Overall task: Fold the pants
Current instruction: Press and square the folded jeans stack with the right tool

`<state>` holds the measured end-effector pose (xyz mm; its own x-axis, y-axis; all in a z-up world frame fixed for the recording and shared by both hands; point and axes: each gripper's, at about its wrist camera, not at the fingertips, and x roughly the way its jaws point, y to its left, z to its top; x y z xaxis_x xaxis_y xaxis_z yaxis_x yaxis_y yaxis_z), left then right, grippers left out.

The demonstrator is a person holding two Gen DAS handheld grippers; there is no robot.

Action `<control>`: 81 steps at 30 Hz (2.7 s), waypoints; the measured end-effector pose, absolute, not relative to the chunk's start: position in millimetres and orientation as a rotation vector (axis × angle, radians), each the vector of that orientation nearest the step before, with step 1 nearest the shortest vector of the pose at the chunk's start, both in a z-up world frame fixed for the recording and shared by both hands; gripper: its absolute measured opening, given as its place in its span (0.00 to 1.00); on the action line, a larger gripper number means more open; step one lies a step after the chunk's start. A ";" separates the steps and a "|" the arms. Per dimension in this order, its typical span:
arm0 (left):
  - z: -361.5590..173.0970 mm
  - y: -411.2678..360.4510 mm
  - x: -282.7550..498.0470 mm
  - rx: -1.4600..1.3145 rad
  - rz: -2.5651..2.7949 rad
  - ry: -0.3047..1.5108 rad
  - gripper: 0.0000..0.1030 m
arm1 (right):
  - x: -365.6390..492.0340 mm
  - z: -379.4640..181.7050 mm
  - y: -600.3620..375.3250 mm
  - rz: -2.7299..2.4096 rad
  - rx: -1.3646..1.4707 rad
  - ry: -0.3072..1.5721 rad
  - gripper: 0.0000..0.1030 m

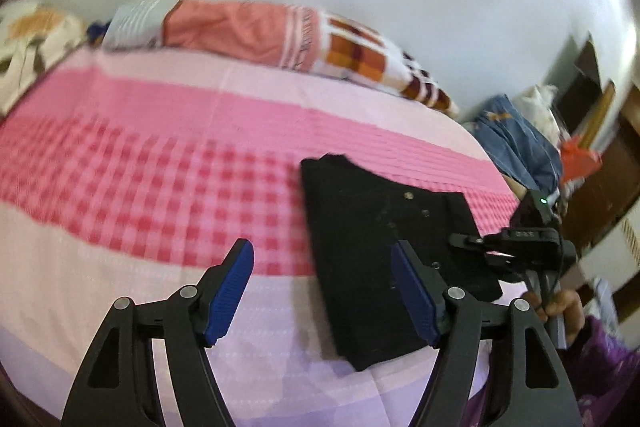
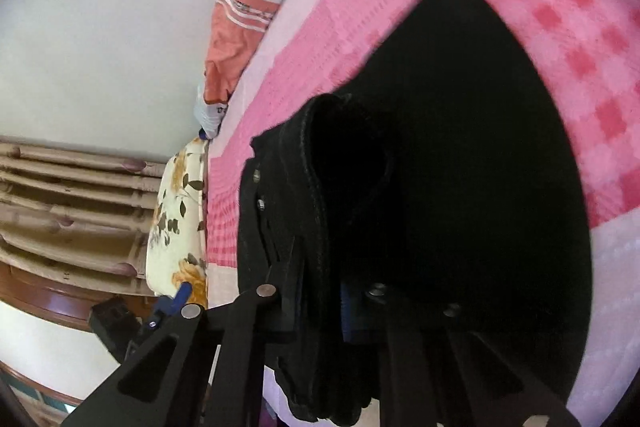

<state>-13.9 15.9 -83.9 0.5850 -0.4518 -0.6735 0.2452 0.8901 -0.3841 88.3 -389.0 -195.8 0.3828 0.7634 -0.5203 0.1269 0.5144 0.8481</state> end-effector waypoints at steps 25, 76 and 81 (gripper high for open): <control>-91.6 -31.7 -4.9 -0.203 -0.478 0.930 0.71 | 51.1 -137.0 -479.7 0.470 1.002 0.910 0.09; -123.8 -10.6 2.4 -0.362 -0.444 1.071 0.73 | 5.3 -200.4 -449.5 0.310 1.214 1.050 0.18; -124.2 -13.8 1.5 -0.347 -0.449 1.077 0.73 | 3.3 -176.3 -471.8 0.281 1.127 1.011 0.49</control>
<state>1.5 -13.8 -124.2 0.3995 -0.5107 -0.7613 0.1812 0.8580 -0.4805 3.3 -471.8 -176.3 0.5497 0.6481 -0.5270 0.2834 0.4488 0.8475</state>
